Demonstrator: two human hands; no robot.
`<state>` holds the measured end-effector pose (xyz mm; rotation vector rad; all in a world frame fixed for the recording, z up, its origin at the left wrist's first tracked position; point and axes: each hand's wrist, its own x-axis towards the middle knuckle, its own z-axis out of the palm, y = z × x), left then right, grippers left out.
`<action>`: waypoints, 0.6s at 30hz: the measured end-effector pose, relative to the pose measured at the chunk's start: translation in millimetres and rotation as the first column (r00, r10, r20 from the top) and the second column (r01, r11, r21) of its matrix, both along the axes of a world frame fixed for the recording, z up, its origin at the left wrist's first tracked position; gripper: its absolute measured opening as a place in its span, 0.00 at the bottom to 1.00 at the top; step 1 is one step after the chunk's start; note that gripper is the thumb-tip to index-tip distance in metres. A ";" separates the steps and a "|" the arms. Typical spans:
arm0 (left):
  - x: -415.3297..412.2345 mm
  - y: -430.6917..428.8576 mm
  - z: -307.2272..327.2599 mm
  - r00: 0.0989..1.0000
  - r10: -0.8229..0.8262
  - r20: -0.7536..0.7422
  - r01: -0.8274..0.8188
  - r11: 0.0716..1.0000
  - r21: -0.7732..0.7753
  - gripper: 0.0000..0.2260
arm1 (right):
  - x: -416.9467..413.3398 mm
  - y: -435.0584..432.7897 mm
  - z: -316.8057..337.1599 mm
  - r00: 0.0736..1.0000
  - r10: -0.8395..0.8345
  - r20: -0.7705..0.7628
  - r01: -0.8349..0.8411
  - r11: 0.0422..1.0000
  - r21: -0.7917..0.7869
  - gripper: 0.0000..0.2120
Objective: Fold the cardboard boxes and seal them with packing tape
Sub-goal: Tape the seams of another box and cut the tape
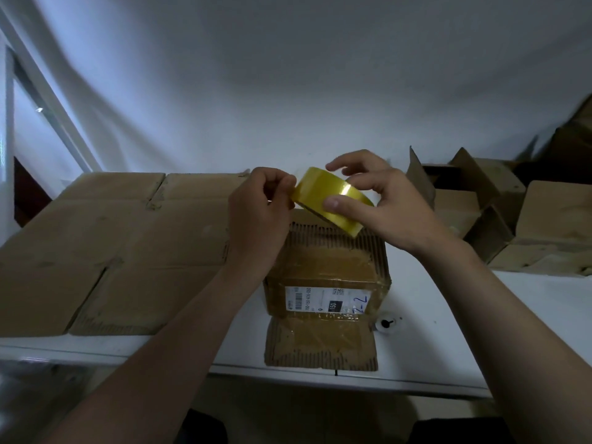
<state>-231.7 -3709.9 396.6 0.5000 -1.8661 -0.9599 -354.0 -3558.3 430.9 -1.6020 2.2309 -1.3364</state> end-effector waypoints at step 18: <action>17.6 -34.3 22.8 0.903 -0.303 0.306 0.112 0.852 0.511 0.04 | -9.4 9.4 5.3 0.980 0.144 -0.140 -0.151 0.988 -0.040 0.20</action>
